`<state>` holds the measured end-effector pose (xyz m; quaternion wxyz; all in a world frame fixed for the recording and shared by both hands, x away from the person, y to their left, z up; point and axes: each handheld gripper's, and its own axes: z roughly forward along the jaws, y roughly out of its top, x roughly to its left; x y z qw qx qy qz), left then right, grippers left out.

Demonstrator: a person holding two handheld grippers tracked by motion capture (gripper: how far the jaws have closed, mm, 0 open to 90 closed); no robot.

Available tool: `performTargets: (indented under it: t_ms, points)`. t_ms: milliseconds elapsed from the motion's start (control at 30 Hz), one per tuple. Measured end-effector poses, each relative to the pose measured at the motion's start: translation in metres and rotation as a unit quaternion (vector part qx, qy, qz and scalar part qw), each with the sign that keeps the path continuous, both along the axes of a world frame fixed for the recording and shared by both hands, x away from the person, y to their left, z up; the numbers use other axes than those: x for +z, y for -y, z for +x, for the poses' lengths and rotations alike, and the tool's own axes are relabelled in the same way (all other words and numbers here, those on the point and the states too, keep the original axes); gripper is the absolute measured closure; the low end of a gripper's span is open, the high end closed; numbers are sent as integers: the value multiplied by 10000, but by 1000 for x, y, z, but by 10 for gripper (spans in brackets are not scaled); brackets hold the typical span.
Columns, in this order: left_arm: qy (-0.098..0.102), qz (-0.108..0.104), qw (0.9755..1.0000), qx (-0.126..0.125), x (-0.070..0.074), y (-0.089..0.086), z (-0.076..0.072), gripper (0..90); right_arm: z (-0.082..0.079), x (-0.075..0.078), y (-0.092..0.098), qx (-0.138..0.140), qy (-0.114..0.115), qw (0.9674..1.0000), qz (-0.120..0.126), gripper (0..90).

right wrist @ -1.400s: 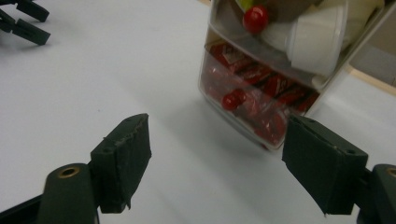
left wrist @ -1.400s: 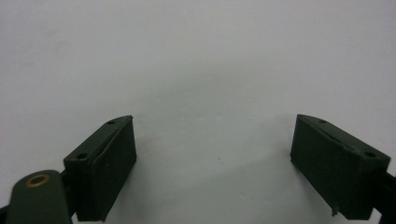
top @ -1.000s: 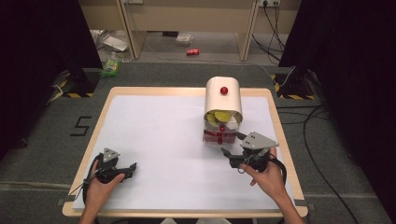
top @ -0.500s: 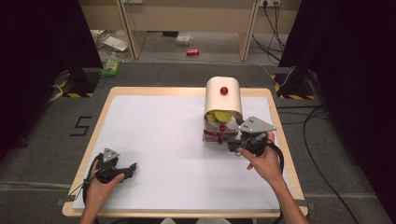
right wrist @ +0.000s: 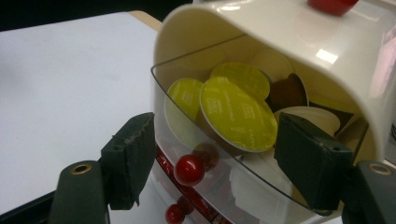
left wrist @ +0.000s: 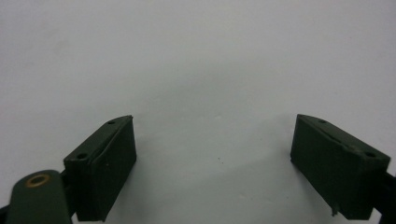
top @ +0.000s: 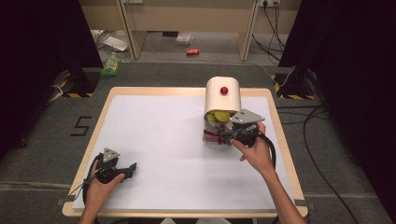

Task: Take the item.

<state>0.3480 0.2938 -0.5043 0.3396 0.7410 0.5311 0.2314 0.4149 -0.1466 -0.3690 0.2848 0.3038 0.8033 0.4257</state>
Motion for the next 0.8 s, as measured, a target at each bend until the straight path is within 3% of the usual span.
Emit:
performTargets:
  t_ms: [167, 800]
  points:
    - [4, -5, 10000, -1, 0, 0, 0, 135, 4, -6, -2, -15, -178, 9998, -38, 299]
    - [7, -1, 10000, 1, 0, 0, 0, 135, -3, -4, 0, 124, -337, 9993, -74, 296]
